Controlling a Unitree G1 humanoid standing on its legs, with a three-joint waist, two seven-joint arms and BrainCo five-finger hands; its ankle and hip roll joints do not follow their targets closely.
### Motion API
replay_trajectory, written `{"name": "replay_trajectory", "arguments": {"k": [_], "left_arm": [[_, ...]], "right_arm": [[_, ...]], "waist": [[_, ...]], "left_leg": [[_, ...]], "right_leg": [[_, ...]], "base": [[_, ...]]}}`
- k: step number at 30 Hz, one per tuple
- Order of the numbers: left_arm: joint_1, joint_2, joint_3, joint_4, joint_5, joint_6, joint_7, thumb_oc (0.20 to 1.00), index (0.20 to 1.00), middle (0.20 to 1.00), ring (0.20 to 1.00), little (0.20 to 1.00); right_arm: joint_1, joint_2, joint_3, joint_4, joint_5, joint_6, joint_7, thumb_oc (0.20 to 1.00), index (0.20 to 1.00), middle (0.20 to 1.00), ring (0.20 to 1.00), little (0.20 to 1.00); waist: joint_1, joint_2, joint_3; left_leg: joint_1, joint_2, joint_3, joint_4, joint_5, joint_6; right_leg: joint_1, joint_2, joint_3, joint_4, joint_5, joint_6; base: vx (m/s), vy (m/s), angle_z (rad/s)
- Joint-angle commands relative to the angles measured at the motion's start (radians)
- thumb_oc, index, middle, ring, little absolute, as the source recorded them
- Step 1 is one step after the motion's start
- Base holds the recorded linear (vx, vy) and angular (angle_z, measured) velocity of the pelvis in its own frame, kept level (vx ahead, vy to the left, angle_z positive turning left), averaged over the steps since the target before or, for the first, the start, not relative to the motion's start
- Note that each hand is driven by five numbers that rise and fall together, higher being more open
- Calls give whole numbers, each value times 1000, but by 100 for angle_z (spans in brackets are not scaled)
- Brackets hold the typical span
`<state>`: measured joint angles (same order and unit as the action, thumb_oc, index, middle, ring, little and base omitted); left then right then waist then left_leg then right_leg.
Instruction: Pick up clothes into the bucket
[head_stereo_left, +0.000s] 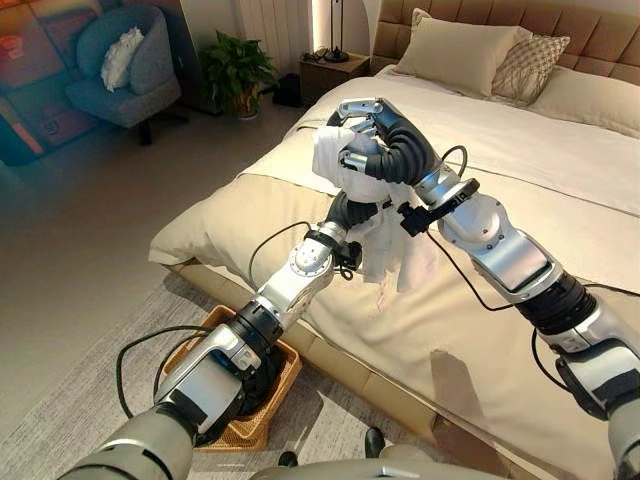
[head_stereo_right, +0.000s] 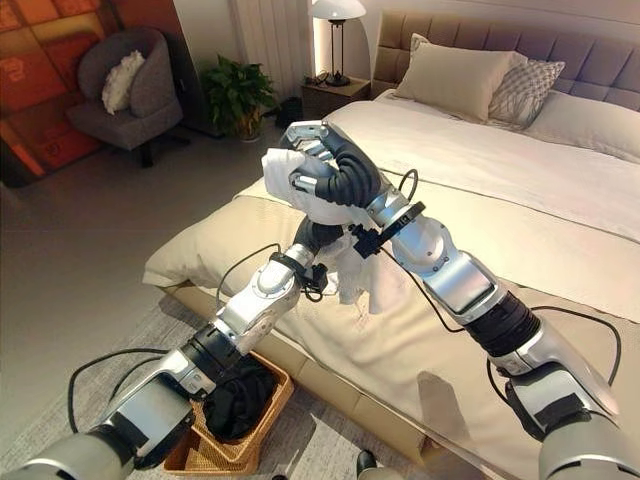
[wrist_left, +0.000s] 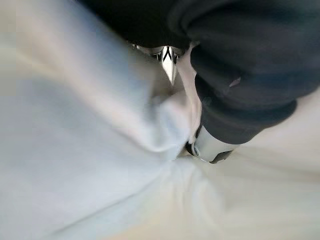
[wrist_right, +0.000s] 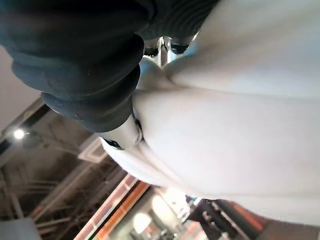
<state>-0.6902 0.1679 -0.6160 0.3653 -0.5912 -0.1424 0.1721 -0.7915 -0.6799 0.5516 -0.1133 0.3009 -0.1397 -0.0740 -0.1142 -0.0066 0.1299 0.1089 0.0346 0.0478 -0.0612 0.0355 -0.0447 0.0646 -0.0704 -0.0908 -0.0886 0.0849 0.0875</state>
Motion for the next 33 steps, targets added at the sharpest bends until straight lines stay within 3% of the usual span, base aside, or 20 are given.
{"name": "replay_trajectory", "arguments": {"k": [1, 3, 4, 6, 7, 8, 9, 15, 18, 28, 29, 33], "left_arm": [[-29, -60, 4, -9, -99, -39, 19, 200, 200, 200, 200, 200], [-9, -65, 19, -23, -154, -48, 16, 200, 200, 200, 200, 200], [-3, -63, 22, -31, -152, -51, 16, 200, 200, 200, 200, 200], [9, -55, 30, -49, -152, -56, 20, 200, 200, 200, 200, 200], [13, -53, 37, -55, -160, -57, 21, 200, 200, 200, 200, 200], [13, -48, 47, -63, -167, -62, 23, 200, 200, 200, 200, 200], [18, -46, 48, -68, -166, -63, 25, 200, 200, 200, 200, 200], [51, -18, 109, -126, -195, -87, 44, 200, 200, 200, 200, 200], [114, 5, 187, -198, -201, -102, 61, 200, 200, 200, 200, 200], [261, 86, 389, -310, -131, -116, 67, 200, 200, 200, 200, 200], [306, 118, 459, -330, -83, -119, 60, 200, 200, 200, 200, 200], [349, 154, 532, -350, -29, -132, 62, 200, 200, 200, 200, 200]], "right_arm": [[-63, 36, -57, -121, 71, -66, -29, 200, 200, 200, 200, 200], [-60, 43, -54, -117, 76, -68, -35, 200, 200, 200, 200, 200], [-53, 47, -54, -115, 77, -69, -35, 316, 316, 316, 316, 316], [-44, 47, -61, -116, 74, -69, -38, 398, 398, 398, 398, 398], [-34, 48, -70, -114, 75, -70, -39, 567, 567, 567, 567, 567], [-25, 50, -79, -111, 72, -71, -45, 849, 849, 849, 849, 849], [-20, 53, -84, -114, 67, -70, -47, 1000, 1000, 1000, 1000, 1000], [57, 79, -161, -112, 64, -74, -80, 1000, 1000, 1000, 1000, 1000], [215, 125, -287, -120, 82, -80, -109, 1000, 1000, 1000, 1000, 1000], [607, 246, -541, -74, 24, -78, -148, 1000, 1000, 1000, 1000, 1000], [722, 292, -593, 0, 31, -81, -151, 1000, 1000, 1000, 1000, 1000], [820, 328, -614, 115, 29, -73, -132, 1000, 1000, 1000, 1000, 1000]], "waist": [[26, -63, -29], [26, -64, -30], [26, -64, -31], [25, -65, -32], [25, -65, -33], [23, -64, -34], [23, -64, -35], [20, -58, -37], [20, -57, -35], [16, -49, -30], [13, -47, -19], [12, -48, -6]], "left_leg": [[-67, -21, -54, 121, -69, 6], [-64, -20, -52, 119, -69, 6], [-63, -20, -51, 119, -70, 6], [-63, -18, -49, 119, -70, 6], [-62, -19, -49, 118, -71, 6], [-62, -19, -48, 118, -72, 6], [-61, -18, -48, 118, -73, 7], [-56, -17, -44, 123, -81, 9], [-56, -19, -45, 129, -88, 11], [-60, -20, -47, 144, -106, 16], [-67, -20, -48, 149, -107, 18], [-82, -22, -53, 161, -110, 18]], "right_leg": [[-18, -64, -54, 144, -80, 43], [-17, -63, -53, 143, -80, 43], [-17, -63, -52, 143, -81, 43], [-16, -62, -51, 143, -83, 42], [-16, -62, -49, 143, -83, 43], [-16, -62, -47, 143, -84, 43], [-15, -62, -47, 144, -84, 43], [-16, -62, -43, 148, -88, 43], [-17, -62, -41, 153, -94, 42], [-18, -60, -37, 160, -106, 41], [-25, -59, -36, 162, -107, 40], [-36, -59, -37, 169, -108, 38]], "base": [[0, 0, 0], [0, 0, 0], [0, 0, 0], [0, 0, 0], [0, 0, 0], [0, 0, 0], [0, 0, 0], [0, 0, 0], [0, 0, 0], [7, 4, 0], [0, 0, 0], [-16, 9, -2]]}}
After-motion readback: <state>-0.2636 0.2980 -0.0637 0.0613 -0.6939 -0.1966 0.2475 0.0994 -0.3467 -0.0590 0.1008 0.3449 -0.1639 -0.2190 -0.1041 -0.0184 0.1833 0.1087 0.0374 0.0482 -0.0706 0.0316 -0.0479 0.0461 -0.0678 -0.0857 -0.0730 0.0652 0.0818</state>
